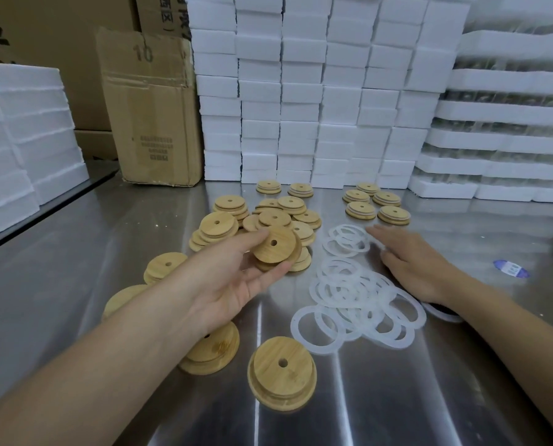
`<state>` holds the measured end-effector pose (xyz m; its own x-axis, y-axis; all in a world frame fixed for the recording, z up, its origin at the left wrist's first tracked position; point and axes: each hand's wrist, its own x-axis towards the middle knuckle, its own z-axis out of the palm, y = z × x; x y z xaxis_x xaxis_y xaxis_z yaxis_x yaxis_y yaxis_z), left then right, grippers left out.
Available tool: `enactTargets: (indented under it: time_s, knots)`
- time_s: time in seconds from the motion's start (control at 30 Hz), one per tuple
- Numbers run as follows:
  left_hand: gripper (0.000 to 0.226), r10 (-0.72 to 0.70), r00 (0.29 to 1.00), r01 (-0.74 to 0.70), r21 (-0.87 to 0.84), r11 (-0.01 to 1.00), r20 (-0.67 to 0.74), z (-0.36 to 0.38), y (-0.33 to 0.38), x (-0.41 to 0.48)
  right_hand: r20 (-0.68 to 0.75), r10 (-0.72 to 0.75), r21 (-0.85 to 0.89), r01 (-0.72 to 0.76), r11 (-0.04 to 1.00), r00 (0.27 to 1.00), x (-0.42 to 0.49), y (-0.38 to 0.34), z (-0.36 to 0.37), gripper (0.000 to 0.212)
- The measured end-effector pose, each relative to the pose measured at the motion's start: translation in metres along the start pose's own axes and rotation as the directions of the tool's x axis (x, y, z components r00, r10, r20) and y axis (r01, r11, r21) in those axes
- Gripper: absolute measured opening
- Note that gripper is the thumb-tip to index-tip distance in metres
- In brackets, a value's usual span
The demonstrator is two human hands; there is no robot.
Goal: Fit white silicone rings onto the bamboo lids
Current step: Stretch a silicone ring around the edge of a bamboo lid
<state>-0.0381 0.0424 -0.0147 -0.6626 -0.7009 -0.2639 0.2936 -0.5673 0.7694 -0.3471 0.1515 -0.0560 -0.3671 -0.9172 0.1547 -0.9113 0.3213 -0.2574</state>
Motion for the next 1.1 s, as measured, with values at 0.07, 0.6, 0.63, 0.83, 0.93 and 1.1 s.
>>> enactTargets:
  time_s: [0.07, 0.6, 0.63, 0.83, 0.93, 1.1]
  knots:
    - [0.022, -0.002, 1.000, 0.002, 0.014, 1.000, 0.000, 0.000, -0.002, 0.000, 0.075, 0.012, -0.066, -0.007, 0.998, 0.997, 0.004, 0.001, 0.002, 0.053]
    - [0.025, -0.024, 0.999, 0.023, 0.060, 0.998, 0.022, 0.001, -0.005, 0.000, -0.118, -0.091, 0.101, 0.103, 0.990, 0.989, -0.004, -0.010, -0.001, 0.051]
    - [0.025, -0.024, 0.999, 0.022, 0.062, 0.998, 0.022, 0.001, -0.005, 0.000, -0.132, -0.094, 0.106, 0.108, 0.988, 0.987, -0.004, -0.011, -0.001, 0.050]
    - [0.023, -0.029, 0.999, 0.027, 0.073, 0.997, 0.028, 0.001, -0.005, 0.000, -0.133, -0.183, 0.057, 0.192, 0.980, 0.974, -0.012, -0.026, -0.005, 0.037]
    - [0.023, -0.031, 0.999, 0.029, 0.076, 0.997, 0.026, 0.001, -0.004, 0.000, -0.127, -0.195, 0.015, 0.198, 0.980, 0.973, -0.016, -0.037, -0.008, 0.032]
    - [0.022, -0.021, 1.000, 0.020, 0.062, 0.998, 0.022, 0.003, -0.004, -0.001, -0.296, -0.157, 0.053, 0.180, 0.982, 0.942, -0.026, -0.049, -0.013, 0.028]
